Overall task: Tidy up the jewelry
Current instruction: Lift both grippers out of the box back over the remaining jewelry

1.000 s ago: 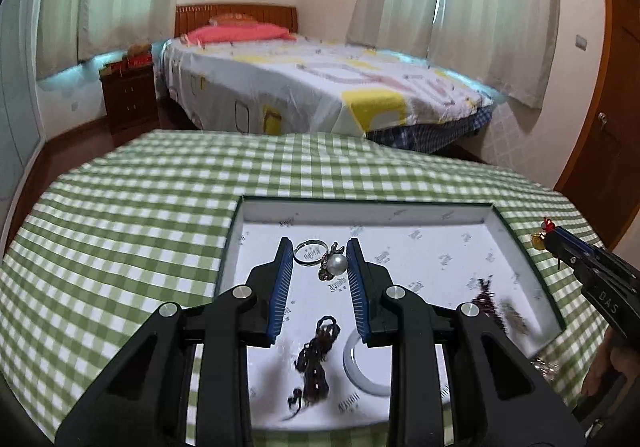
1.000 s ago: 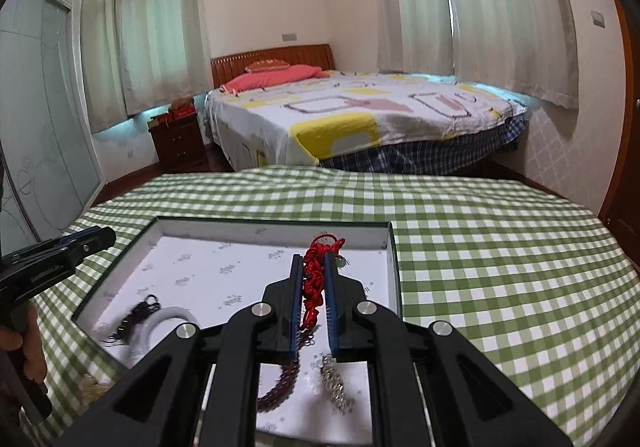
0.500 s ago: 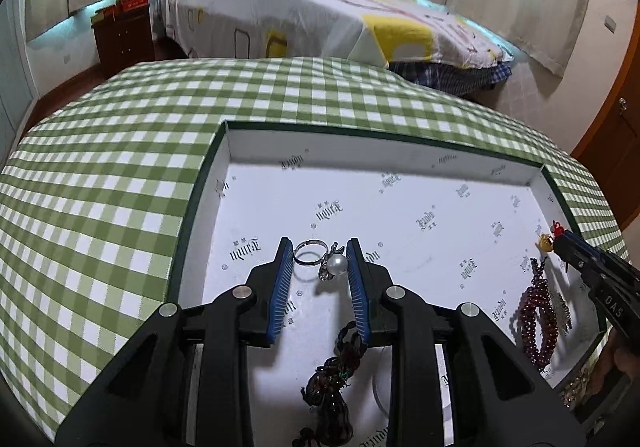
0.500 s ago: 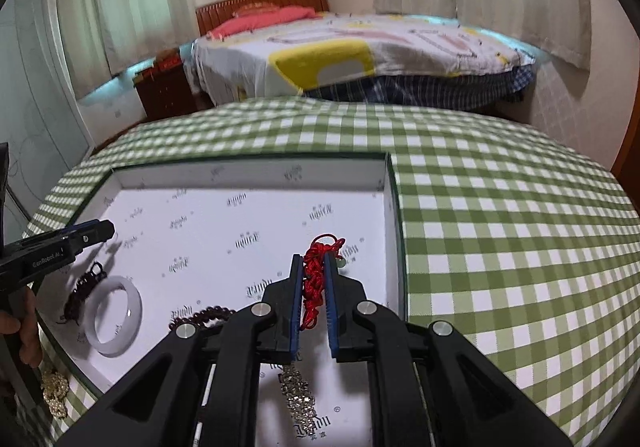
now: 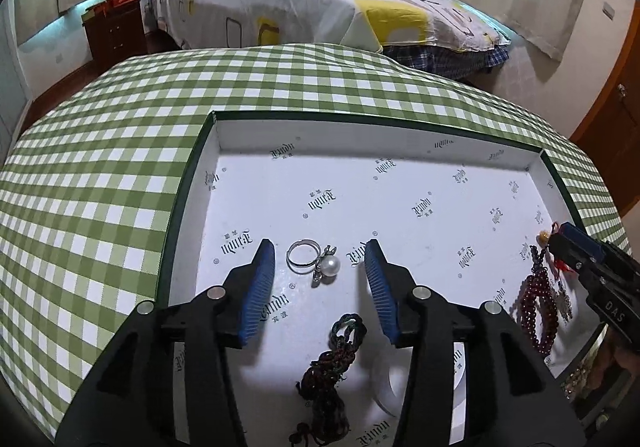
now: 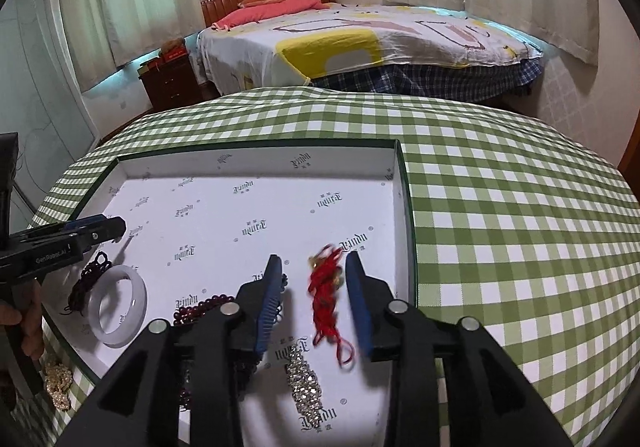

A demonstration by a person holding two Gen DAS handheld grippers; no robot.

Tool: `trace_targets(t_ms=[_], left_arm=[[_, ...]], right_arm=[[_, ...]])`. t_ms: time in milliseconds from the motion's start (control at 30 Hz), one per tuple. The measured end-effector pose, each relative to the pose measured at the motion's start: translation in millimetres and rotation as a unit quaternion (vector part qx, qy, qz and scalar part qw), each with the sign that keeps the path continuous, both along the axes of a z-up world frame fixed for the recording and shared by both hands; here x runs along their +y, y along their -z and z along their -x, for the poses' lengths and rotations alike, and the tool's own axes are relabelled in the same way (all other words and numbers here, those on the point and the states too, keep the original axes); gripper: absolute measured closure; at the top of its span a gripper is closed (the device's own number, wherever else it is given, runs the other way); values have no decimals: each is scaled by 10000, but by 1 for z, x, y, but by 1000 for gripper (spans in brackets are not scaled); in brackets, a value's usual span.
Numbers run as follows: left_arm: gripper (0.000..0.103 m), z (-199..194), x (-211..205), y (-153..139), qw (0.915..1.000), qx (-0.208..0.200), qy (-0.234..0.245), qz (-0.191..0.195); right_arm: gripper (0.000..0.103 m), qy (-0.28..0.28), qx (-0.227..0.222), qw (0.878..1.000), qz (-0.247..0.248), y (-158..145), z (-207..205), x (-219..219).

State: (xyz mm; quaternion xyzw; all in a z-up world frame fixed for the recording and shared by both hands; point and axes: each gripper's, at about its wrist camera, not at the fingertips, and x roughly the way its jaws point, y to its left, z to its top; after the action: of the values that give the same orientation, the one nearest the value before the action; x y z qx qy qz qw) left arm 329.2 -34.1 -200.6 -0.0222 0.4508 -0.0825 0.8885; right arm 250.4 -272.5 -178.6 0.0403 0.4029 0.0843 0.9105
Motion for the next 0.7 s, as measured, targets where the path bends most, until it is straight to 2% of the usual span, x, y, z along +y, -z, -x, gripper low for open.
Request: trace_targets(t_ms=[167,367,700], left_arm=[[43,5,0,-4,9999,-143,2,27],[42,15,7,-7,9996,-221,-27,195],[42,63,22,-35,9957,-809,-201,401]], right_arm=[[67,16,-50,10000,-56,-1,3,-1],[66,107,-208,9997,-101,-8,9,-4],[66,206,-583,9980,-133,-28,32,2]])
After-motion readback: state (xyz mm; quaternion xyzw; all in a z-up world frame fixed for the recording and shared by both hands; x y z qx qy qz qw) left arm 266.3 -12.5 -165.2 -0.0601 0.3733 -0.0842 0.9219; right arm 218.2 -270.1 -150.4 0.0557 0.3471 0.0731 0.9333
